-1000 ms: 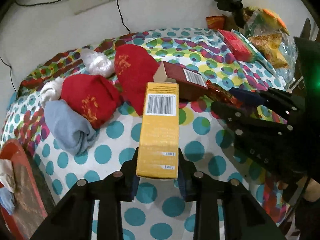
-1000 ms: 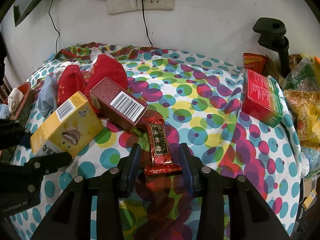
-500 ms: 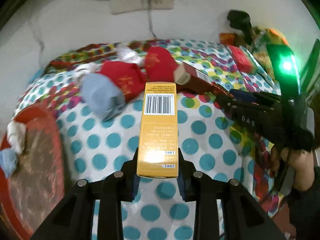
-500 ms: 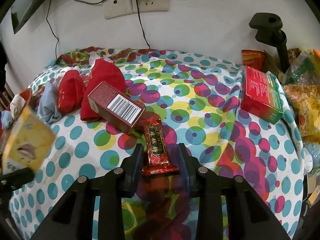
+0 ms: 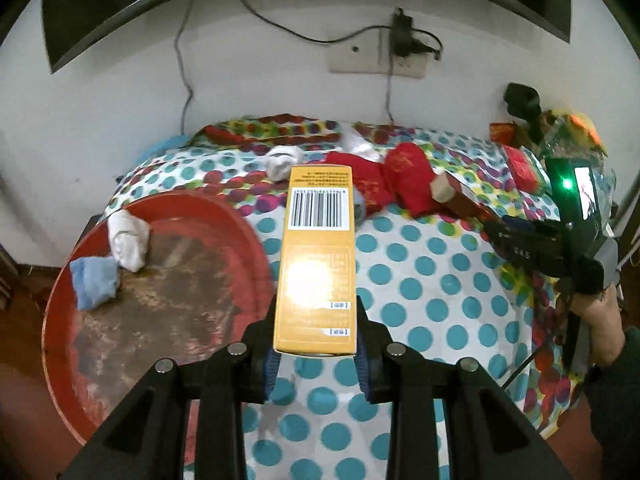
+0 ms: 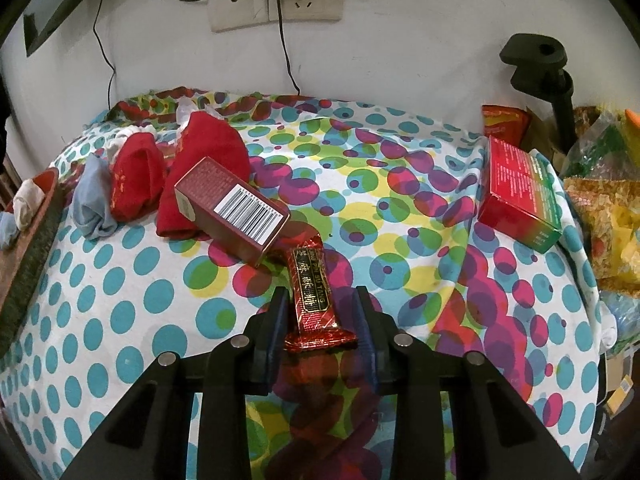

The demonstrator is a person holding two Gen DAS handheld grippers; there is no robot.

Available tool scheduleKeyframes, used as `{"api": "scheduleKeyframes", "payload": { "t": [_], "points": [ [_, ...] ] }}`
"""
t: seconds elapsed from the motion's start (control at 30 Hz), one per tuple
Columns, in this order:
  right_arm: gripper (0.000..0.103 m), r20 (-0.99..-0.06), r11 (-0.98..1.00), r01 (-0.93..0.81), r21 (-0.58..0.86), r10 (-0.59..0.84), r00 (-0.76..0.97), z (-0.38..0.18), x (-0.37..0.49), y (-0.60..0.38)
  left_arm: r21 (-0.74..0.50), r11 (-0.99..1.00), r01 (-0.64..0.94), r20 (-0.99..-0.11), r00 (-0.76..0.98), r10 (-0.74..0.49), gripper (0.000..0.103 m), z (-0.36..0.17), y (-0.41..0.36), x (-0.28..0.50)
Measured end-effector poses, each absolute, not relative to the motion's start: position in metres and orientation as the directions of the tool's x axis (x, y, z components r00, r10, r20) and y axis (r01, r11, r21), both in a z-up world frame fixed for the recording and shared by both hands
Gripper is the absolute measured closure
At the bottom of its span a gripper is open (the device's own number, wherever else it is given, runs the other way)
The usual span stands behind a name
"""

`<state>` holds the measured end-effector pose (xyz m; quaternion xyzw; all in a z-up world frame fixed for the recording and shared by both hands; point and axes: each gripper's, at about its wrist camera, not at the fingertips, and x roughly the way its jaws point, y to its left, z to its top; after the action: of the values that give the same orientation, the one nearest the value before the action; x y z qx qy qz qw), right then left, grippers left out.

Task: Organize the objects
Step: 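Lift the yellow box with the left tool and carry it toward the red tray, then lower the yellow box onto the red tray and open the left tool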

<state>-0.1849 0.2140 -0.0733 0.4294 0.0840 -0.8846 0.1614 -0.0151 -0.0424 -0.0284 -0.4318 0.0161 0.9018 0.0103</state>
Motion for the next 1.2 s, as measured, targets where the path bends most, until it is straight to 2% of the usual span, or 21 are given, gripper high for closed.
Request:
{"api": "scheduleKeyframes", "payload": {
  "t": [0.27, 0.53, 1.2],
  "points": [
    [0.072, -0.787, -0.934, 0.358, -0.02, -0.206, -0.581, -0.073, -0.185, 0.213, -0.058, -0.995, 0.079, -0.804, -0.594, 0.0, 0.072, -0.039, -0.094, -0.015],
    [0.072, -0.787, -0.934, 0.358, -0.02, -0.206, -0.582, -0.074, -0.185, 0.213, -0.084, -0.975, 0.204, -0.822, -0.567, -0.048, 0.072, -0.052, -0.146, -0.01],
    [0.072, -0.787, -0.934, 0.357, -0.019, -0.206, -0.582, -0.074, -0.185, 0.214, -0.032, -0.901, 0.433, -0.855, -0.479, -0.2, 0.072, -0.074, -0.232, 0.011]
  ]
}}
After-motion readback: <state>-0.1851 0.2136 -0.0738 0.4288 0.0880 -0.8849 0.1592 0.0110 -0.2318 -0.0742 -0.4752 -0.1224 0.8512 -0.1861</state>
